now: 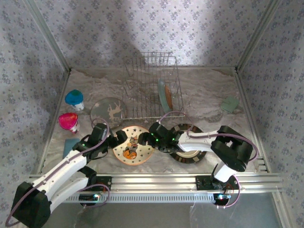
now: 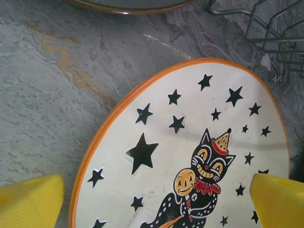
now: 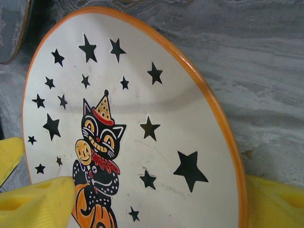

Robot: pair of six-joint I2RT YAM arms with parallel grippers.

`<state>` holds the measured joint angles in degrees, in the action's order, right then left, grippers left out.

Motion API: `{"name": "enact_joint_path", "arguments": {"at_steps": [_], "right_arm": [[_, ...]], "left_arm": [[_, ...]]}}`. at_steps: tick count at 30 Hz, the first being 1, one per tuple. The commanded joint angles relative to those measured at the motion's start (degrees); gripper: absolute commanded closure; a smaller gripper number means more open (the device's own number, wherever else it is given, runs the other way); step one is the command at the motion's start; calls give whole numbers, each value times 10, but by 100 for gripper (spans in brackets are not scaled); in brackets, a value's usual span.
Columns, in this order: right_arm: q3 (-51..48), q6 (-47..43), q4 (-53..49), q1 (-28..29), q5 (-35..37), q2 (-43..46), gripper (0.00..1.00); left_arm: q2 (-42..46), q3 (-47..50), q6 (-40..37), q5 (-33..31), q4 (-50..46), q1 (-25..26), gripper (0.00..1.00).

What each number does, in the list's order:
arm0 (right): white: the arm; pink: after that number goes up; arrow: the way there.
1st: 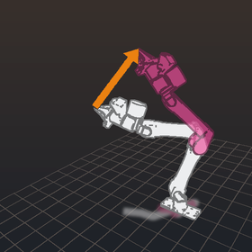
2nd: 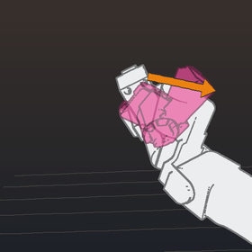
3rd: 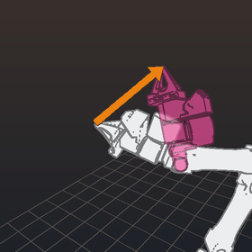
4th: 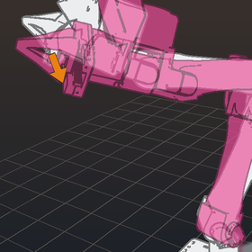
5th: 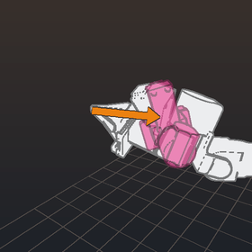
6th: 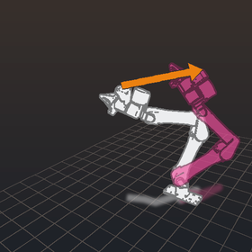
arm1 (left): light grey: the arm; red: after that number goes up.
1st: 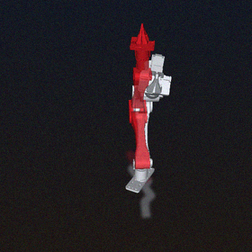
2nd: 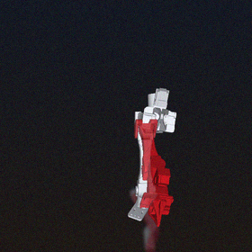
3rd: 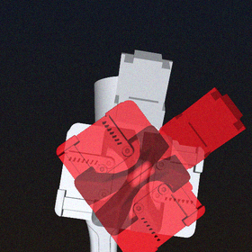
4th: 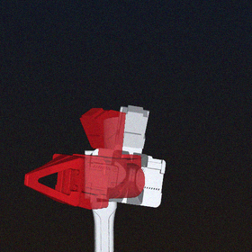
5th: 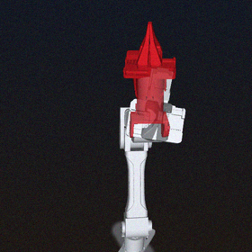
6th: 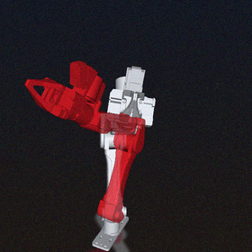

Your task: Load the plates into the dish rack

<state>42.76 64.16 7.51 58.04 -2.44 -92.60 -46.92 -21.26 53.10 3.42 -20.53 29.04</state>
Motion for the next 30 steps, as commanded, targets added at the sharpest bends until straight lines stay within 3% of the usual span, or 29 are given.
{"name": "enact_joint_path", "arguments": {"at_steps": [1,30], "right_arm": [[-8,11,14,0,-6,-8,13],[-14,-13,66,-2,-16,-11,20]], "left_arm": [[-8,-3,3,6,14,5,1],[-61,3,33,-13,75,42,1]]}}
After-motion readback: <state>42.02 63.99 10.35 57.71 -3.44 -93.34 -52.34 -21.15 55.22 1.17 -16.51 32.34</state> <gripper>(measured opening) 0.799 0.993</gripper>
